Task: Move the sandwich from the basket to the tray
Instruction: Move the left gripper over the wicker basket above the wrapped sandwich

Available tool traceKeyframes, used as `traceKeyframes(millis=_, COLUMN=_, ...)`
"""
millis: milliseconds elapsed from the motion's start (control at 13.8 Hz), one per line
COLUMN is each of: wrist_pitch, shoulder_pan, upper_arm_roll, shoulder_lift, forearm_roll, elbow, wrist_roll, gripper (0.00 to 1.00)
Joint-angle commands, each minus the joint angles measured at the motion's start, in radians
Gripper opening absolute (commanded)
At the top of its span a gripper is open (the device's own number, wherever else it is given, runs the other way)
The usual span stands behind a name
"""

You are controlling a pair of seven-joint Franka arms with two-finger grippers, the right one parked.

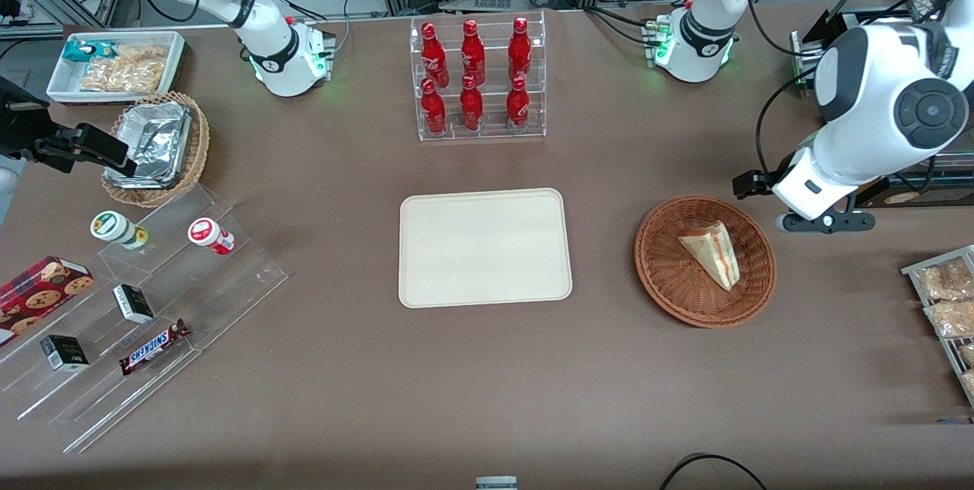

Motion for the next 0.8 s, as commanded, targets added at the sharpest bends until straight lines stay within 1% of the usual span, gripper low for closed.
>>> traceKeyframes(millis=0, wrist_pitch=0.101, shoulder_pan=0.000, upper_arm_roll=-0.001, shoulder_lift=-0.022, forearm_roll=0.010, elbow=-0.081, wrist_roll=-0.065, gripper=1.00)
traceKeyframes(millis=290, wrist_pitch=0.285, shoulder_pan=-0.003, upper_arm_roll=-0.003, shoulder_lift=-0.019, forearm_roll=0.010, elbow=-0.190, wrist_roll=-0.186, gripper=1.00)
traceKeyframes(millis=507, wrist_pitch=0.359, shoulder_pan=-0.005, upper_arm_roll=-0.004, shoulder_lift=0.018, forearm_roll=0.010, elbow=-0.203, wrist_roll=-0.297, gripper=1.00)
traceKeyframes(millis=725, wrist_pitch=0.437, shoulder_pan=-0.024, upper_arm_roll=-0.004, shoulder_lift=0.055, forearm_roll=0.010, elbow=-0.212, wrist_roll=-0.453, gripper=1.00)
